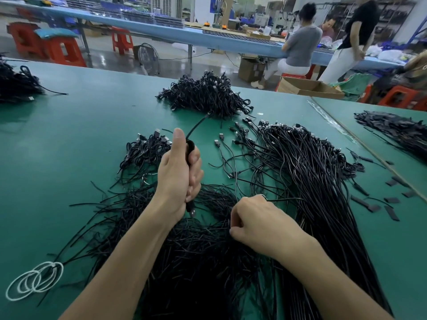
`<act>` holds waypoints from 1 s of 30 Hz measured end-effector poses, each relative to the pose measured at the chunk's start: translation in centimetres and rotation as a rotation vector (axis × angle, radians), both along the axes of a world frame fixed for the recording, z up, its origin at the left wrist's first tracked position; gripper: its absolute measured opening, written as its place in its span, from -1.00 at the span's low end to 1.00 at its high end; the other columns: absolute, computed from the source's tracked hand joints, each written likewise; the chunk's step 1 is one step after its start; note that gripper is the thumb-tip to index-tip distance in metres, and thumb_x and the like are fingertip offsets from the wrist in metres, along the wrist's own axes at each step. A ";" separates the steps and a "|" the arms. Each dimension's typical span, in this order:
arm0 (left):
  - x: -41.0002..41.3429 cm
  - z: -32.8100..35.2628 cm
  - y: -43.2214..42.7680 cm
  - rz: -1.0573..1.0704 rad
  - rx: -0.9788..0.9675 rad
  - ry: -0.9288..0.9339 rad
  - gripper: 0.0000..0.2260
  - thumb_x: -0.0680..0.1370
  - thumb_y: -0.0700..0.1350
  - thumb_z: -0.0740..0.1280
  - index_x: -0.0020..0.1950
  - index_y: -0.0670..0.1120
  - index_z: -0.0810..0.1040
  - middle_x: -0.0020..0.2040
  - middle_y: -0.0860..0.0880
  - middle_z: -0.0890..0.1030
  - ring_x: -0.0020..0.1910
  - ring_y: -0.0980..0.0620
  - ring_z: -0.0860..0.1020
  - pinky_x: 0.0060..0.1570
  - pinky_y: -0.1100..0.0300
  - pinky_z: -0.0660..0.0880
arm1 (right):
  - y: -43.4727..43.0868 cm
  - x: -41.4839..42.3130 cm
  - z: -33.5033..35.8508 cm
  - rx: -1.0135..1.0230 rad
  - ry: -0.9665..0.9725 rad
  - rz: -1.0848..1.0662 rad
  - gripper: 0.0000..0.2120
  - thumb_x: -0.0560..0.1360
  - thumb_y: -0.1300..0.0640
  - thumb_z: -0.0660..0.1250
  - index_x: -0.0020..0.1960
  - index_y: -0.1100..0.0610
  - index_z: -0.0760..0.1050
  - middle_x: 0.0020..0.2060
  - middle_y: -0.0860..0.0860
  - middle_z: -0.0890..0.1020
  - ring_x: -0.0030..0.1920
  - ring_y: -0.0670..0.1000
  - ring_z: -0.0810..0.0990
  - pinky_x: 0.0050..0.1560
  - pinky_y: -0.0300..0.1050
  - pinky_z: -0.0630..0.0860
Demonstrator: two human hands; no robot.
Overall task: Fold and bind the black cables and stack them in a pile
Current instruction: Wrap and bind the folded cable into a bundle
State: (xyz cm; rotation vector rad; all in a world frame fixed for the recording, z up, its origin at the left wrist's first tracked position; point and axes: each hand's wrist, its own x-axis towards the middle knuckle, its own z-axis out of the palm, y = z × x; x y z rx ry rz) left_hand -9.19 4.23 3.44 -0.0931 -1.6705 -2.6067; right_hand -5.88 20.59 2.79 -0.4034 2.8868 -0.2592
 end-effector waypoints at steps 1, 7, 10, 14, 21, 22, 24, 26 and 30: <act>-0.1 0.1 0.0 -0.001 -0.012 -0.017 -0.43 0.65 0.28 -0.02 -0.44 0.00 0.37 -0.57 0.05 0.24 -0.66 0.14 0.14 -0.70 0.35 0.10 | 0.2 -0.2 0.3 -0.043 -0.010 -0.007 -0.91 0.50 0.05 0.36 -0.11 0.04 0.60 -0.12 0.00 0.58 -0.11 0.03 0.62 -0.07 -0.03 0.61; 0.1 0.3 0.4 0.000 -0.199 -0.025 -0.36 0.69 0.14 -0.01 -0.53 0.01 0.47 -0.55 0.07 0.31 -0.63 0.13 0.13 -0.64 0.29 0.07 | 1.5 -1.8 3.2 -0.727 0.224 -0.137 -0.95 0.48 0.11 0.48 -0.14 -0.01 0.63 -0.33 -0.10 0.67 -0.29 -0.23 0.64 -0.21 -0.38 0.55; 0.6 0.7 0.8 -0.041 -0.265 0.042 -0.44 0.67 0.06 0.12 -0.51 0.01 0.54 -0.52 0.07 0.43 -0.62 0.15 0.19 -0.63 0.33 0.14 | 0.8 -2.1 3.8 -1.238 0.353 -0.283 -0.92 0.49 0.23 0.46 -0.11 0.08 0.62 -0.29 0.00 0.71 -0.27 -0.07 0.69 -0.23 -0.26 0.59; 1.3 1.0 1.6 -0.119 -0.259 0.183 -0.54 0.61 0.05 0.19 -0.46 0.00 0.60 -0.59 0.11 0.40 -0.63 0.19 0.19 -0.59 0.35 0.16 | -1.3 -1.6 3.9 -1.561 0.296 -0.263 -0.92 0.47 0.28 0.45 -0.10 0.12 0.63 -0.25 0.07 0.71 -0.24 0.00 0.68 -0.24 -0.23 0.57; 1.6 1.1 1.7 -0.118 -0.071 0.223 -0.77 0.58 0.01 0.16 0.00 -0.11 0.52 -0.57 0.10 0.27 -0.62 0.13 0.12 -0.57 0.36 0.13 | -2.4 -0.5 3.4 -1.524 0.302 -0.153 -0.95 0.47 0.20 0.45 -0.11 0.07 0.65 -0.26 -0.03 0.68 -0.24 -0.12 0.57 -0.19 -0.27 0.51; 1.6 1.1 1.6 -0.111 -0.063 0.228 -0.75 0.61 0.00 0.13 0.07 -0.11 0.52 -0.56 0.10 0.27 -0.62 0.13 0.13 -0.57 0.35 0.13 | -2.4 -0.4 3.2 -1.425 0.324 -0.123 -0.91 0.48 0.24 0.45 -0.13 0.06 0.66 -0.25 -0.04 0.69 -0.22 -0.12 0.60 -0.14 -0.24 0.53; 1.4 0.9 1.4 -0.092 -0.052 0.234 -0.66 0.68 0.02 0.05 0.15 -0.03 0.59 -0.55 0.11 0.25 -0.60 0.13 0.13 -0.56 0.34 0.14 | -2.5 0.0 3.1 -1.241 0.339 -0.074 -0.88 0.51 0.26 0.44 -0.14 0.06 0.66 -0.25 -0.06 0.69 -0.21 -0.12 0.63 -0.09 -0.23 0.53; 1.3 0.7 1.4 -0.079 -0.039 0.203 -0.56 0.71 0.09 0.00 0.09 0.03 0.67 -0.57 0.11 0.24 -0.62 0.14 0.11 -0.54 0.36 0.14 | -2.5 0.2 3.2 -1.062 0.394 -0.063 -0.86 0.53 0.23 0.42 -0.14 0.02 0.64 -0.24 -0.10 0.68 -0.18 -0.14 0.63 -0.10 -0.34 0.47; 0.9 0.5 2.1 0.045 -0.018 0.022 -0.42 0.64 0.27 0.06 -0.28 -0.01 0.70 -0.59 0.06 0.30 -0.65 0.12 0.16 -0.59 0.35 0.15 | -2.4 0.5 3.5 -0.690 0.575 0.055 -0.93 0.53 0.21 0.41 -0.05 0.05 0.62 -0.07 -0.10 0.62 0.05 -0.14 0.59 0.08 -0.31 0.49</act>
